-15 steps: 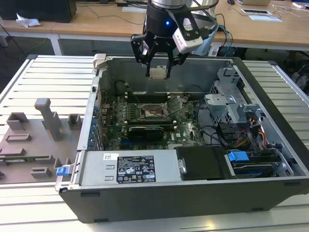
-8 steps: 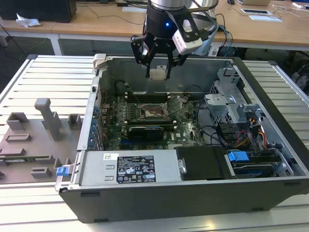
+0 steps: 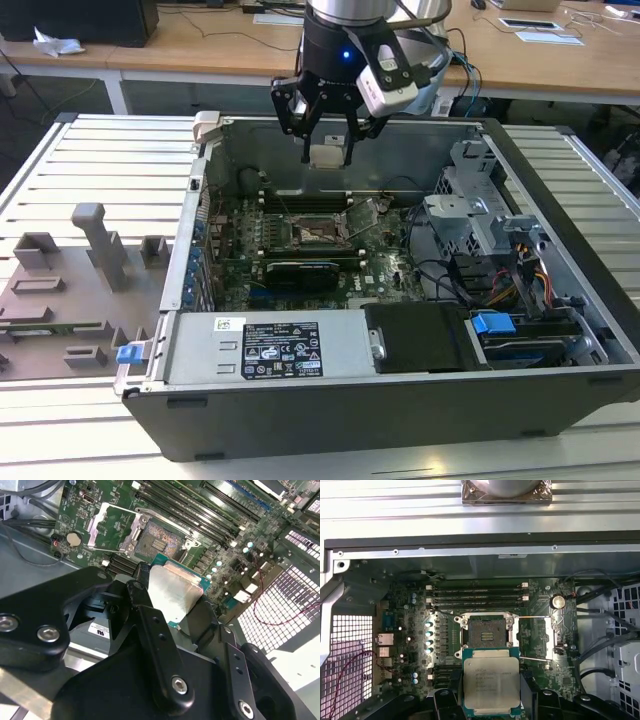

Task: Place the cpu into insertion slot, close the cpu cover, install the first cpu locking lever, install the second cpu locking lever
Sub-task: 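Place the cpu into insertion slot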

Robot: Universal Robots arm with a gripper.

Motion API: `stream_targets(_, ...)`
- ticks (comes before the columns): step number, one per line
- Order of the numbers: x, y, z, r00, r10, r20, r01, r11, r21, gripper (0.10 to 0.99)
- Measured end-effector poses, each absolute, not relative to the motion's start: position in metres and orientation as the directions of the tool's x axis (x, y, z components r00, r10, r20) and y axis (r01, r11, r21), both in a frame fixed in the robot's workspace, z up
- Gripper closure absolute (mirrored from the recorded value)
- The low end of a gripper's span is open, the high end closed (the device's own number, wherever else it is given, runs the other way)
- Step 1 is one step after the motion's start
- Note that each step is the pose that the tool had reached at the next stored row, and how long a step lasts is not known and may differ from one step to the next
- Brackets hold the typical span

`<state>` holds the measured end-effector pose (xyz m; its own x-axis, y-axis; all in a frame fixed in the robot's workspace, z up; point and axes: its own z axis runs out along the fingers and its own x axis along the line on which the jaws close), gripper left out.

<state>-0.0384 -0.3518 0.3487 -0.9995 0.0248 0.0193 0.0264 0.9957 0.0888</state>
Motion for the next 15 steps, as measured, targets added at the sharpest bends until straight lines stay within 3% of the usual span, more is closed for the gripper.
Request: stream_targets(15,-0.0384,-0.3518,0.3403,-1.0,0.025,0.019,0.026,0.996,0.089,0.541)
